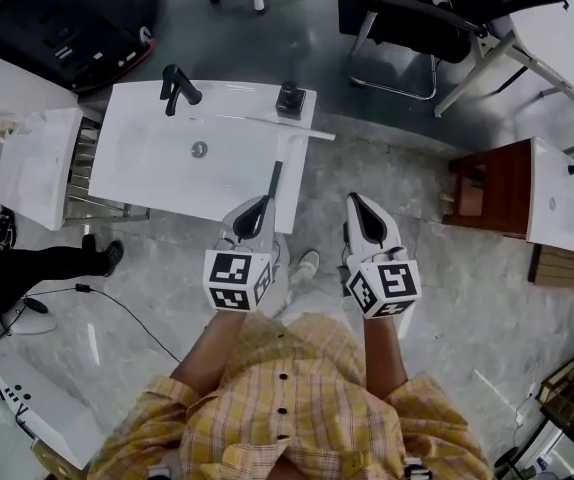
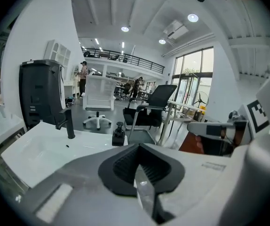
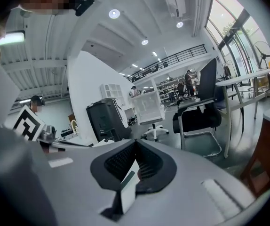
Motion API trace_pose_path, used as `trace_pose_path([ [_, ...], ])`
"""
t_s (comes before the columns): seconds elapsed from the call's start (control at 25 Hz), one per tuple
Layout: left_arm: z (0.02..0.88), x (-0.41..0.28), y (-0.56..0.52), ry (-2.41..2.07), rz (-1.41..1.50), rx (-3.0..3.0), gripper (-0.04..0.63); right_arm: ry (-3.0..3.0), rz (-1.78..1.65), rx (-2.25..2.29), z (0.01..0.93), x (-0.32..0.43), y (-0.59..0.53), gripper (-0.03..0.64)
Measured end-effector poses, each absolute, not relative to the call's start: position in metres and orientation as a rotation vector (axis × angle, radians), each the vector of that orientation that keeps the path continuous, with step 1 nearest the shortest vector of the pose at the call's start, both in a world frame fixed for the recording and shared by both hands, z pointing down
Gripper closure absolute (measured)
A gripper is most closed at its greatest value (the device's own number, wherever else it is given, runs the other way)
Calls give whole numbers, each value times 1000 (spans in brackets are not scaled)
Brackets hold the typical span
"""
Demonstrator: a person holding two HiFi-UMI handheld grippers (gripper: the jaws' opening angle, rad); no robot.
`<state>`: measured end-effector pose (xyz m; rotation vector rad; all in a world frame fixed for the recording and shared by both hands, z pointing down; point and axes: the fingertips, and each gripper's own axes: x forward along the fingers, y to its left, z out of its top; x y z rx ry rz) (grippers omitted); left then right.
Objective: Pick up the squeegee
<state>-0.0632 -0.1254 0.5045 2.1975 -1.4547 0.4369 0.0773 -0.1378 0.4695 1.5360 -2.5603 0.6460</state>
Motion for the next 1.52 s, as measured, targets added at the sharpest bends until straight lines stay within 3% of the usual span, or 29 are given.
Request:
trace_pose_path([
  [1.28,639,-74,-195,-1219,753,1920,594,-2373,794,1524,567,46,-190,615],
  [1.52,656,-72,-201,-1185,781,1879,536,-2363,802,1519,573,42,-195,617],
])
